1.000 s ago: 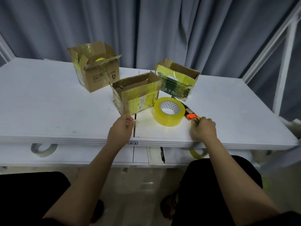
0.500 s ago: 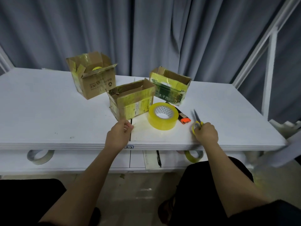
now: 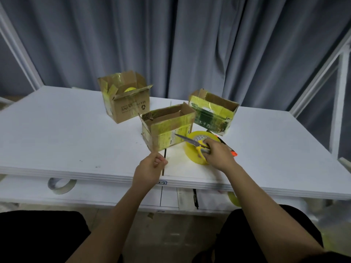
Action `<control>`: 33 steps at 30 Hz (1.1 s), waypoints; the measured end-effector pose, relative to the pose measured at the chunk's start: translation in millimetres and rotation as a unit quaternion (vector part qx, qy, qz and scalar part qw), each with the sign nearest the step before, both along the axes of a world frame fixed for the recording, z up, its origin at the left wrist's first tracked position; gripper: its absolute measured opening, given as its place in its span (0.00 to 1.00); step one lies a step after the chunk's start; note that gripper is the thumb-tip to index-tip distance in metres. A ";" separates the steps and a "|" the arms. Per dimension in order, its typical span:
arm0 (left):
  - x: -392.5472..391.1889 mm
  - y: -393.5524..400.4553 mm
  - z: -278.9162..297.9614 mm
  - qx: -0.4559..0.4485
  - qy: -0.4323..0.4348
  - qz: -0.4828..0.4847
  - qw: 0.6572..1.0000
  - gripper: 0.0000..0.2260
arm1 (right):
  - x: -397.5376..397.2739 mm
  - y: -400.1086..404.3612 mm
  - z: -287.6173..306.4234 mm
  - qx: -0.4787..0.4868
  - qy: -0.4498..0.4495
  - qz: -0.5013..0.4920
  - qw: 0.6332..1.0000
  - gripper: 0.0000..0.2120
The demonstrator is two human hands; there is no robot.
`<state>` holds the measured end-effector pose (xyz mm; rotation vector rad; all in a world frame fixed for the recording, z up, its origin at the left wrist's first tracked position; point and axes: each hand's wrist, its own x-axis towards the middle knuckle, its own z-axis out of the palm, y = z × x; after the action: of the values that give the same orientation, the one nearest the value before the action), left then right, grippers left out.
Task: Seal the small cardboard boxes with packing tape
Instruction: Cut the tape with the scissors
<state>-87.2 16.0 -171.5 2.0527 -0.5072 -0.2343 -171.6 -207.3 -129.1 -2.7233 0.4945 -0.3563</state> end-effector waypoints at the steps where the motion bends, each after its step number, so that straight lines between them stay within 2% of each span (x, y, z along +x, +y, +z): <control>1: 0.5 1.9 0.0 0.001 -0.011 -0.007 1.000 0.04 | 0.6 -0.8 -2.3 -0.017 0.001 -0.009 1.000 0.06; 5: -4.2 4.4 1.8 0.006 -0.073 -0.033 0.997 0.05 | 2.9 3.8 -10.7 -0.094 -0.014 -0.028 0.995 0.08; 9: -8.4 13.8 3.4 -0.002 -0.092 -0.036 0.995 0.09 | 6.5 14.1 -13.0 -0.095 -0.032 -0.047 0.994 0.10; 14: 1.2 25.0 6.1 -0.013 -0.061 -0.012 0.998 0.10 | 12.4 24.9 -8.0 -0.097 0.007 -0.068 0.993 0.10; 17: 12.7 23.5 6.9 -0.011 -0.024 0.011 1.000 0.07 | 6.9 22.3 7.2 -0.101 -0.009 -0.066 0.993 0.10; 21: 24.3 21.7 8.1 -0.006 -0.003 0.017 1.000 0.05 | -4.3 13.0 44.1 -0.186 0.028 -0.016 0.982 0.12; 25: 29.2 22.0 11.1 0.003 0.001 0.016 1.000 0.08 | -5.7 14.8 74.9 -0.313 0.134 0.038 0.939 0.17; 29: 29.5 21.0 16.2 0.025 -0.013 0.021 0.999 0.08 | 1.2 28.6 94.5 -0.443 0.226 0.076 0.864 0.26; 33: 27.1 22.1 15.0 0.038 -0.025 0.024 0.999 0.05 | 12.5 45.8 104.6 -0.496 0.271 0.096 0.820 0.25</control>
<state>-60.1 38.1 -156.5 2.1462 -0.4854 -0.1750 -159.1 -161.5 -24.5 -3.8759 0.1507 0.3672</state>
